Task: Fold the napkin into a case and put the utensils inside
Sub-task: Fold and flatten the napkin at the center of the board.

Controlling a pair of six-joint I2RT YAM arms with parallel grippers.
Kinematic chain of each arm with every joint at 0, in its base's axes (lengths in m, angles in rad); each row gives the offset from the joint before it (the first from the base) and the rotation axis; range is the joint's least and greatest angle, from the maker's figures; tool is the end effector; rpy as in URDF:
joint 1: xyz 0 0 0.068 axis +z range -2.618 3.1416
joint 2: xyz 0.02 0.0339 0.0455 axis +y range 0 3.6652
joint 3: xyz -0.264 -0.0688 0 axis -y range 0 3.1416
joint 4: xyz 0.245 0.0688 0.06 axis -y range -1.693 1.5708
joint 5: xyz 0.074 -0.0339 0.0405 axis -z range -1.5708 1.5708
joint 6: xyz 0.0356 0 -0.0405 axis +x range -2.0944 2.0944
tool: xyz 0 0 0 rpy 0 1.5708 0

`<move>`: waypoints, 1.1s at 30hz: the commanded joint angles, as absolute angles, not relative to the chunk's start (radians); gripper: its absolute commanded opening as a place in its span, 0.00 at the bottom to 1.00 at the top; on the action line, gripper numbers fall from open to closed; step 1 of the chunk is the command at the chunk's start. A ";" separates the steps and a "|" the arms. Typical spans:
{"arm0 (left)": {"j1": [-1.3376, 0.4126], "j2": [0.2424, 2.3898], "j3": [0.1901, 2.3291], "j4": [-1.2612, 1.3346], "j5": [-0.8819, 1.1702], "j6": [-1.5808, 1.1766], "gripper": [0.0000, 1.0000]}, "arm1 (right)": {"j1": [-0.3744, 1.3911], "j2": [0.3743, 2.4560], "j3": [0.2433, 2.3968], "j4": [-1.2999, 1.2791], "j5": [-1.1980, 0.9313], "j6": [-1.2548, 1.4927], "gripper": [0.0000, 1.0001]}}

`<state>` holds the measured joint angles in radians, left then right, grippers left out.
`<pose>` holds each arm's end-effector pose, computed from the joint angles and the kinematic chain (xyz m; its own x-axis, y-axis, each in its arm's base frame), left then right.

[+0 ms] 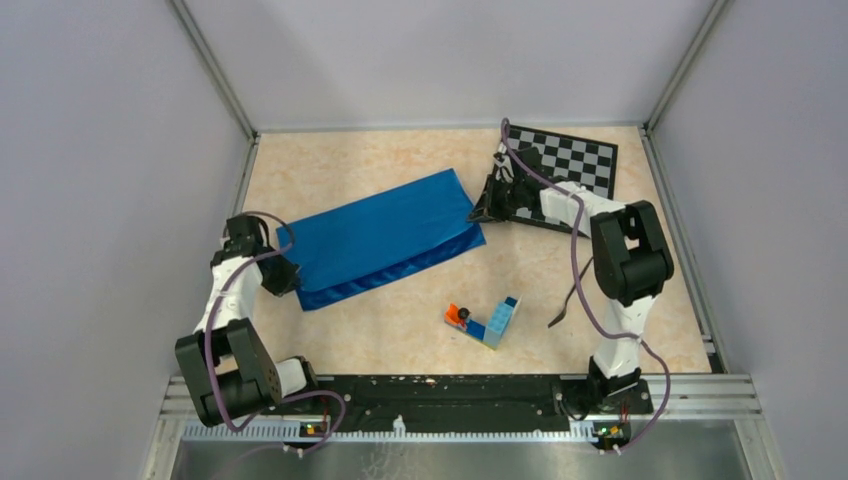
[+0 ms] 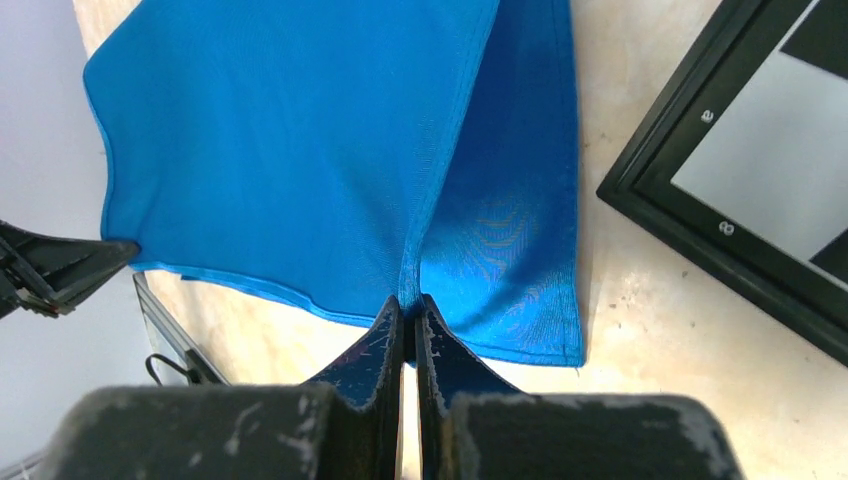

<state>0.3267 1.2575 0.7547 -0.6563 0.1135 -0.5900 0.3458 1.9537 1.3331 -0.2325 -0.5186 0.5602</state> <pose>0.2153 0.0687 0.1989 -0.5677 -0.7760 -0.2748 -0.7122 0.6304 -0.3089 0.3909 0.1596 0.1857 -0.9198 0.1592 -0.3587 -0.1326 0.7343 0.6658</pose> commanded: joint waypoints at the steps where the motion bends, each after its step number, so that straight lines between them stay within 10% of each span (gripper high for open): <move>1: 0.331 1.217 0.811 -0.748 0.067 -0.653 0.00 | 0.345 1.853 1.298 -0.219 -0.521 0.556 0.00; 33: 0.332 1.328 0.687 -0.673 0.070 -0.702 0.01 | 0.345 2.023 1.278 -0.159 -0.485 0.550 0.00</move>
<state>0.3267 1.3334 0.6914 -0.6823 0.0887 -0.7048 0.3458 2.0258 1.2678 -0.1871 -0.4976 0.5606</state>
